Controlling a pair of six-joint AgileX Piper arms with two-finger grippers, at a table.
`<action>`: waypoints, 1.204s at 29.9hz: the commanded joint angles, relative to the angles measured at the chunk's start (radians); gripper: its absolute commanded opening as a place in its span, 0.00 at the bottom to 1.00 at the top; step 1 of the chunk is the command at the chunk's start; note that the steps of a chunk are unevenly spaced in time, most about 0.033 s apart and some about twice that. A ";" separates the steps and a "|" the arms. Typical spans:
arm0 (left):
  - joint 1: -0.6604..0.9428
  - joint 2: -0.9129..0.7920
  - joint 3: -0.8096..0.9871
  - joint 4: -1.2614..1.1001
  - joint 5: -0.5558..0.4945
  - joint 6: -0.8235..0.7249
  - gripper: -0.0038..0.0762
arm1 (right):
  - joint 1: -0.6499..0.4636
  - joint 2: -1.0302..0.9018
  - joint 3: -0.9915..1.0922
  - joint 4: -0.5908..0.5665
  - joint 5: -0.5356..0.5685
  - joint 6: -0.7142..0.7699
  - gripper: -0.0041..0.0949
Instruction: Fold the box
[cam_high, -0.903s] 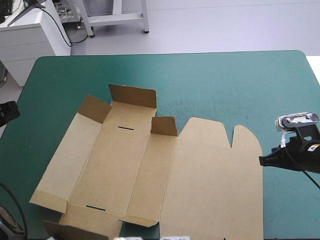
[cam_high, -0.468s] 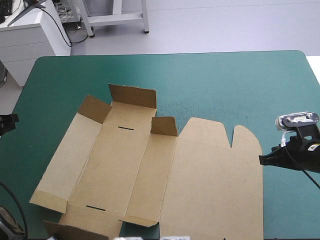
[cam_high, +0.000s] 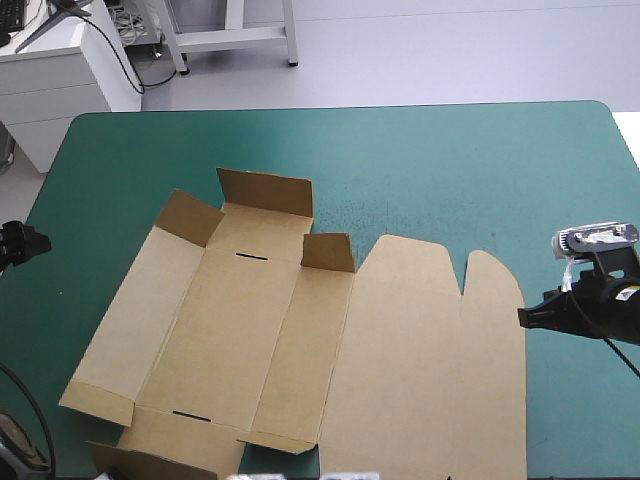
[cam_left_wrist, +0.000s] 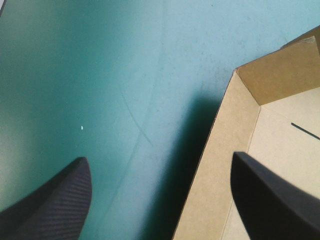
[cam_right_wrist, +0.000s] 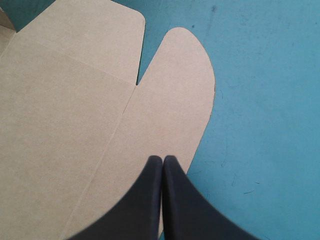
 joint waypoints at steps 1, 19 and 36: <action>-0.006 -0.030 0.008 -0.055 0.028 -0.014 0.76 | -0.002 -0.008 -0.026 0.024 -0.043 -0.002 0.02; -0.006 0.008 0.367 -0.050 0.006 0.313 0.76 | 0.038 -0.008 -0.026 0.030 -0.035 -0.002 0.02; -0.165 0.077 0.369 0.010 0.049 0.310 0.75 | 0.038 -0.008 -0.026 0.032 -0.037 -0.002 0.02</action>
